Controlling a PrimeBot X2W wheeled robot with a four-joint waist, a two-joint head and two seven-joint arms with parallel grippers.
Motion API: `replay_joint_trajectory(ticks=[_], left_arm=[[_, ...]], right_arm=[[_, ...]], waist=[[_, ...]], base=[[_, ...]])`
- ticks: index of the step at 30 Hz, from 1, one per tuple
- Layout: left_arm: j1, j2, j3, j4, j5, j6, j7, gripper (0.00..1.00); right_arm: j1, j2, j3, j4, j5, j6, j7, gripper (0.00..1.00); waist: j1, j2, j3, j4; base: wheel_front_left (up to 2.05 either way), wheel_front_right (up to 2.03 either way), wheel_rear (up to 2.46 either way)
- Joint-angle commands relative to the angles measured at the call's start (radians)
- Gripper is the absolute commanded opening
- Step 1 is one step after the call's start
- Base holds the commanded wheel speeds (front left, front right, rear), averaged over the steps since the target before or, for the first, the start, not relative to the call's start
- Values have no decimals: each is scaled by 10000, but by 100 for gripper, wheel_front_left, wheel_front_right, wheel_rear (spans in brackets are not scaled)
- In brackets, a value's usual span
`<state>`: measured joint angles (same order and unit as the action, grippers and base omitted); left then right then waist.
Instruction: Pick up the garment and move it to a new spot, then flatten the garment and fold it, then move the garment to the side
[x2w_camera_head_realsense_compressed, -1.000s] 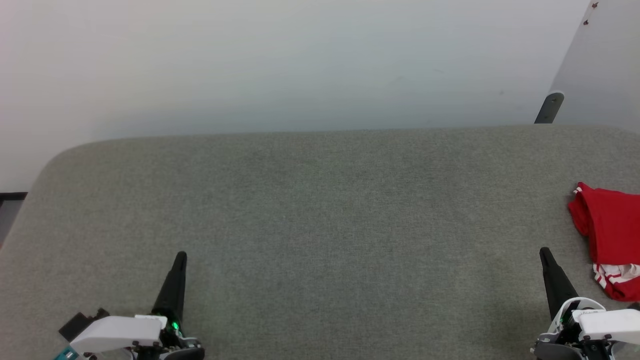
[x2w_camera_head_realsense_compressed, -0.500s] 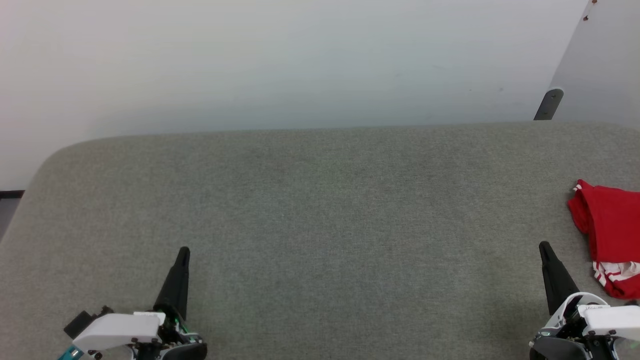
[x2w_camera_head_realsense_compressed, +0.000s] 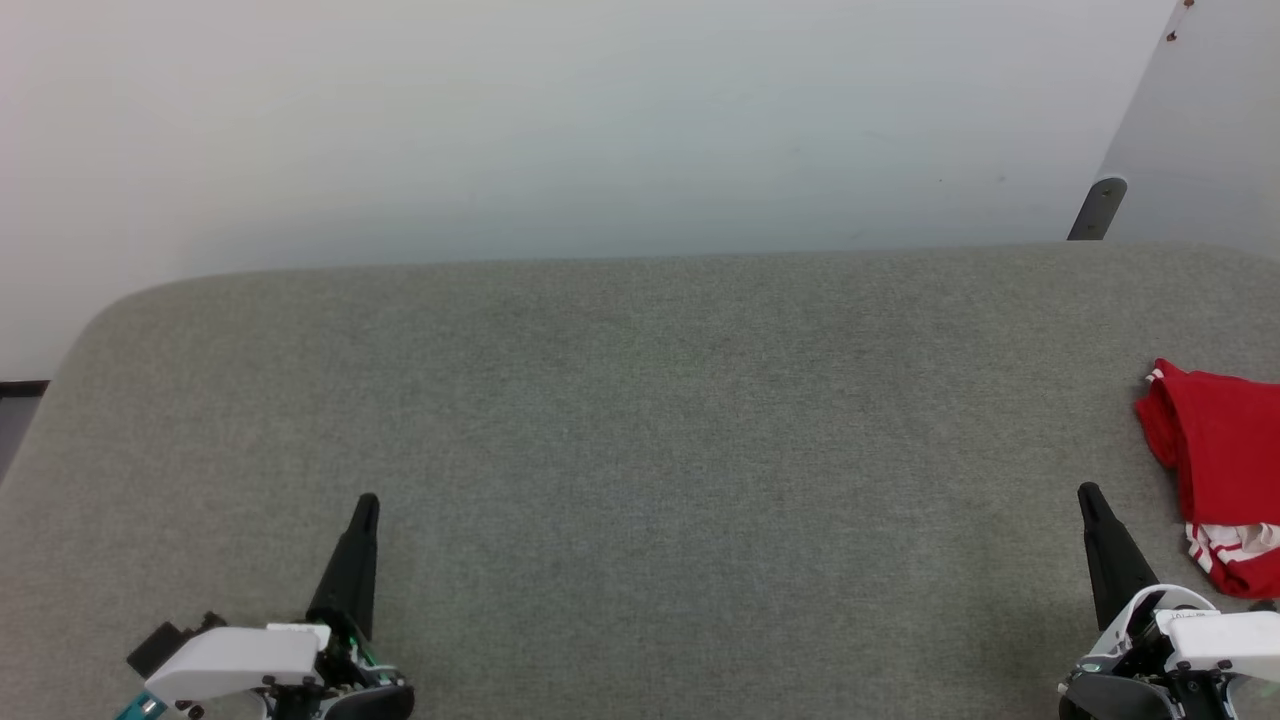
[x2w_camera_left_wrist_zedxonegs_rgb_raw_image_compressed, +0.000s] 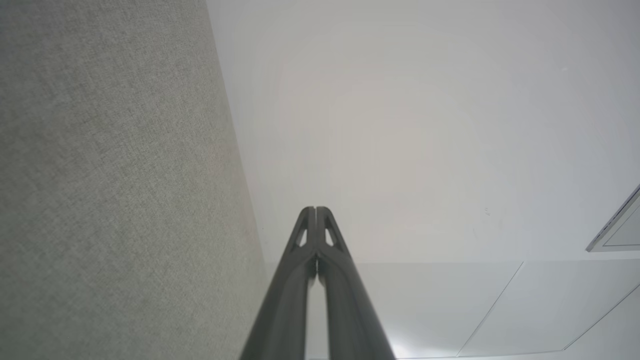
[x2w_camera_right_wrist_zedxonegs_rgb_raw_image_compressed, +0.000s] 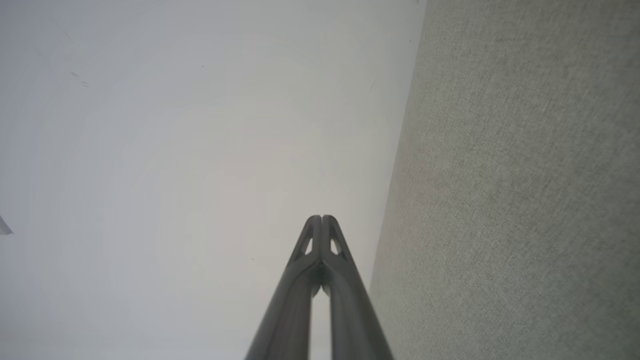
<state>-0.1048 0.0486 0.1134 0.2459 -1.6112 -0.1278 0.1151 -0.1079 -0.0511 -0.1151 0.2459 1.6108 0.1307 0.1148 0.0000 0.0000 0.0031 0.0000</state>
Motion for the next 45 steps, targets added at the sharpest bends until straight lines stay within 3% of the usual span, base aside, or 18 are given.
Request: replay_joint_trajectory(ticks=[1,45], left_arm=[[-91,-2,29,-17,-29,-53,20,0],[-90,-2,25,-17,-32,-53,16,0]], right_arm=[[-27,36,2,-19,37,0,25,0],[-27,36,4,-19,40,2,23,0]], waist=[[0,0,0,0],[0,0,0,0]], base=[[0,0,0],[0,0,0]])
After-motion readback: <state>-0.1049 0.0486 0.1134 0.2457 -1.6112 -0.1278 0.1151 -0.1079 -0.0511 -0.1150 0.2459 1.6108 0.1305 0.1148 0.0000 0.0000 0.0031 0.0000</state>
